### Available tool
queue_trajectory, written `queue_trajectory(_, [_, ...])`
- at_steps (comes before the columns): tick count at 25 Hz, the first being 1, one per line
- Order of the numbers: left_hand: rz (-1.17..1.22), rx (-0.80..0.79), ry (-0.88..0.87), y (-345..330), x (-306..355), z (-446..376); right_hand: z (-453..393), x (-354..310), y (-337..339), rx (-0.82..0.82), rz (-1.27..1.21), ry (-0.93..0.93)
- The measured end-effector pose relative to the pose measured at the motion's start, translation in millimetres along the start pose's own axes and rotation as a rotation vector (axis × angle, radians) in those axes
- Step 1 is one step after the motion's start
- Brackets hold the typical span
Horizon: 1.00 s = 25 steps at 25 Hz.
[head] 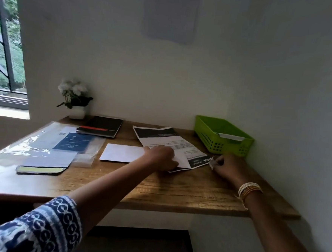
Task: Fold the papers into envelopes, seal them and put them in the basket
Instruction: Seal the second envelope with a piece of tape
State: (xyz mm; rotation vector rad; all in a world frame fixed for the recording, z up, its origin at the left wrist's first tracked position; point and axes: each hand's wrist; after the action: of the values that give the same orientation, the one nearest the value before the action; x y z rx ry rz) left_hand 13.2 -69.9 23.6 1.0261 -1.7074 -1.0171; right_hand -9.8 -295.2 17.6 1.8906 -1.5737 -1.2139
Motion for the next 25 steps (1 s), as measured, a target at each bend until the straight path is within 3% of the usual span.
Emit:
queue_trajectory(3, [0.222, 0.188, -0.066, -2.3, -2.3, -11.5, -7.7, -13.2, -4.2, 0.066, -0.391, -0.044])
queue_trajectory(6, [0.512, 0.325, -0.126, -3.8, -12.9, -16.3, -17.2, -44.7, -10.4, -0.078, -0.908, -0.207])
queue_trajectory(10, [0.719, 0.304, -0.015, -13.1, -33.1, -18.1, -32.4, -74.8, -31.1, -0.241, -1.017, -0.135])
queue_trajectory(14, [0.825, 0.473, 0.037, -14.2, -41.9, -22.5, -36.1, -81.4, -45.6, -0.288, -1.195, -0.245])
queue_trajectory(18, [0.825, 0.522, 0.001, -17.8, -38.9, -23.8, -28.5, -82.7, -48.4, -0.332, -1.260, -0.290])
queue_trajectory(20, [0.784, 0.568, -0.020, -17.4, -39.0, -24.2, -25.4, -83.1, -49.3, -0.263, -1.209, -0.239])
queue_trajectory(25, [0.711, 0.607, 0.005, -15.6, -38.4, -24.0, -26.5, -77.1, -51.6, 0.254, -0.694, 0.317])
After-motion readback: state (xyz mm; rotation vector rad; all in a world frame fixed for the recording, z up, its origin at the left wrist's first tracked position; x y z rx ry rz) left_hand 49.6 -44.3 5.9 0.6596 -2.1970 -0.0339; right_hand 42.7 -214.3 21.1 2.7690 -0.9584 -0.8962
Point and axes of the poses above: each hand's wrist, its own z-axis away from the middle knuckle, its own y-axis out of the back of the hand, x = y × z, and after that the axes turned 15 degrees about x, right-handed
